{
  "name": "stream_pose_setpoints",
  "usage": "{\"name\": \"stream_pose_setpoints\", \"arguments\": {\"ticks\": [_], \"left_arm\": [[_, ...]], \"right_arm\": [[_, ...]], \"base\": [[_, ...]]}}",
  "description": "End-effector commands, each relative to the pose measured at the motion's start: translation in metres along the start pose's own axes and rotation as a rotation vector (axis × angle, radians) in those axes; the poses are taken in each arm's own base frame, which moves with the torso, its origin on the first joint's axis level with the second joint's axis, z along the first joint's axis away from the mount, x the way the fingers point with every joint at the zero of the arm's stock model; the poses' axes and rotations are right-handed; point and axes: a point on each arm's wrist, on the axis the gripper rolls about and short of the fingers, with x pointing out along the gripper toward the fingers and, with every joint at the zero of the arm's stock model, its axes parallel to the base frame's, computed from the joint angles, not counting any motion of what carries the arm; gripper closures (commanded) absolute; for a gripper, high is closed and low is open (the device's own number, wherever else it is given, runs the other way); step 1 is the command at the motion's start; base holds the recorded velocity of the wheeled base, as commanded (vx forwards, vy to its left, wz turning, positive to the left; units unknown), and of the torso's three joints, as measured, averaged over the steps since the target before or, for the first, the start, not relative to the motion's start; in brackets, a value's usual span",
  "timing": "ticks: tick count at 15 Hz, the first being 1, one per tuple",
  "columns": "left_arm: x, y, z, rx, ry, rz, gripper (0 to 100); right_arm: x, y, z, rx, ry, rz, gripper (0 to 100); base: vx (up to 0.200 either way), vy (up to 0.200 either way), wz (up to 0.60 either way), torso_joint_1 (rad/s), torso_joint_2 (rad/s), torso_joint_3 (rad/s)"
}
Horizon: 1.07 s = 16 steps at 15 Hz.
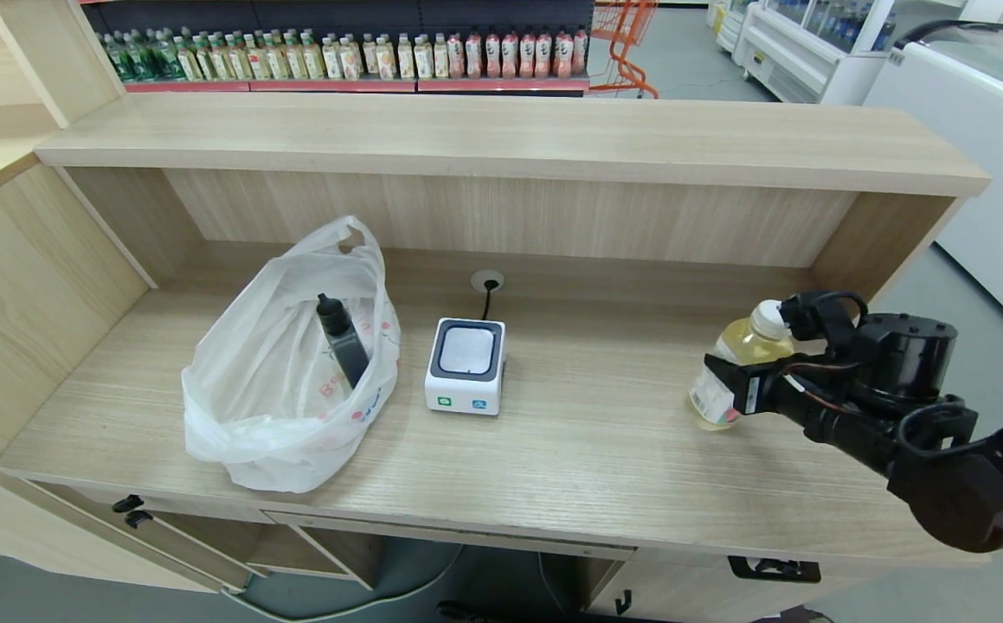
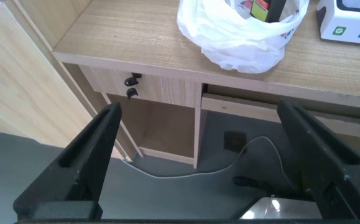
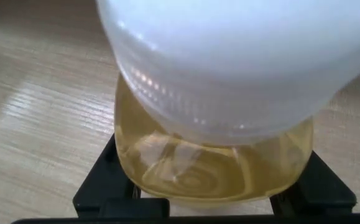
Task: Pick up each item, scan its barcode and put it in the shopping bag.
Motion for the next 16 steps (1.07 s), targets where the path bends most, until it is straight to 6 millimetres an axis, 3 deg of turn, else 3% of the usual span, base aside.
{"name": "stream_pose_setpoints", "arguments": {"ticks": [1,2,5,11,16], "left_arm": [[0.000,0.000,0.000,0.000,0.000,0.001,0],[0.000,0.000,0.000,0.000,0.002,0.003,0],[0.000,0.000,0.000,0.000,0.000,0.001,0],[0.000,0.000,0.000,0.000,0.002,0.003,0],[0.000,0.000,0.000,0.000,0.000,0.000,0]], "right_arm": [[-0.059,0.005,0.092,0.152,-0.077,0.122,100],[-0.097,0.015,0.121,0.278,-0.048,0.327,100],[-0.133,0.022,0.123,0.271,-0.016,0.623,100],[-0.144,0.063,0.124,0.232,0.021,0.884,100],[-0.144,0.068,0.123,0.228,0.042,0.952,100]], "base": [[0.000,0.000,0.00,0.000,0.00,0.000],[0.000,0.000,0.00,0.000,0.00,0.000],[0.000,0.000,0.00,0.000,0.00,0.000],[0.000,0.000,0.00,0.000,0.00,0.000],[0.000,0.000,0.00,0.000,0.00,0.000]]}}
